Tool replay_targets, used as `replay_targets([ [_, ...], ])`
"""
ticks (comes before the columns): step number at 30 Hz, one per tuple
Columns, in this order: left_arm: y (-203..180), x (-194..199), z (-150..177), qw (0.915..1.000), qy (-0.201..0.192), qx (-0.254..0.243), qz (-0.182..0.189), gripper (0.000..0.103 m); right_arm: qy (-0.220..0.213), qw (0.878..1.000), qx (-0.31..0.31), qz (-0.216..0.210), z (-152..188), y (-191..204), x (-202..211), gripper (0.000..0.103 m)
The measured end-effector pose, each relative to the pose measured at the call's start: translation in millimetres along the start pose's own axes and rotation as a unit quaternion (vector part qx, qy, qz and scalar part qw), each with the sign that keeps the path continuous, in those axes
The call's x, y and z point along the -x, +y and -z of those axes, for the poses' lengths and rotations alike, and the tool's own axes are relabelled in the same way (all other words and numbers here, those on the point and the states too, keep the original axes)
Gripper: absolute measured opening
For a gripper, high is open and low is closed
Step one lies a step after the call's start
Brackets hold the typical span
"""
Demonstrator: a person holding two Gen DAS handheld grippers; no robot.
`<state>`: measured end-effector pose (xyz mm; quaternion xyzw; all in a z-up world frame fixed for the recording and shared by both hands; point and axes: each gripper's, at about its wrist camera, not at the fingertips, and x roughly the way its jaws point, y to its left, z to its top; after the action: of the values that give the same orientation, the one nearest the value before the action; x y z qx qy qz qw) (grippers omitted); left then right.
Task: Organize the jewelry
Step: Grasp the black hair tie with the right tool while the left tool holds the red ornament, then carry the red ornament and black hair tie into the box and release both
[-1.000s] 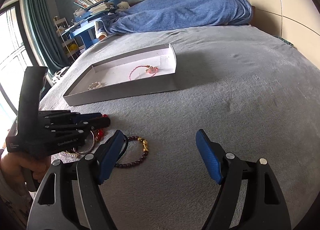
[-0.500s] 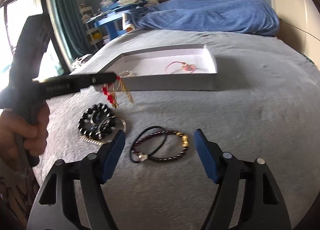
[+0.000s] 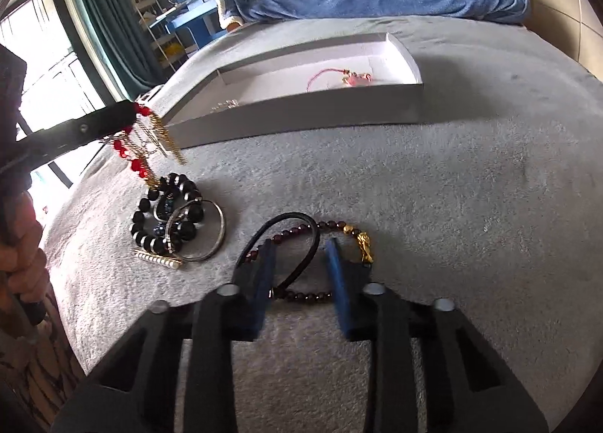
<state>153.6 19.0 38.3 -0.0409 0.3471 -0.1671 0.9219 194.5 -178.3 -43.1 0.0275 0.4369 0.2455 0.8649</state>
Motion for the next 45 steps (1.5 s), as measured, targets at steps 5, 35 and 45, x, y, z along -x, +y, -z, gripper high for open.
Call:
replay_targets([
  [5, 3.1, 1.2, -1.3, 1.0, -0.002, 0.001, -0.002, 0.013, -0.014, 1.0, 0.012, -0.006, 0.0, 5.2, 5.2, 0.003],
  [35, 44.6, -47.9, -73.1, 0.9999, -0.009, 0.011, -0.002, 0.013, -0.098, 0.992, 0.073, -0.003, -136.0, 20.2, -7.6, 0.003],
  [45, 55.0, -101.2, -64.4, 0.9985, 0.032, 0.041, 0.016, 0.013, -0.067, 0.995, 0.067, 0.009, -151.4, 7.7, -57.0, 0.003],
])
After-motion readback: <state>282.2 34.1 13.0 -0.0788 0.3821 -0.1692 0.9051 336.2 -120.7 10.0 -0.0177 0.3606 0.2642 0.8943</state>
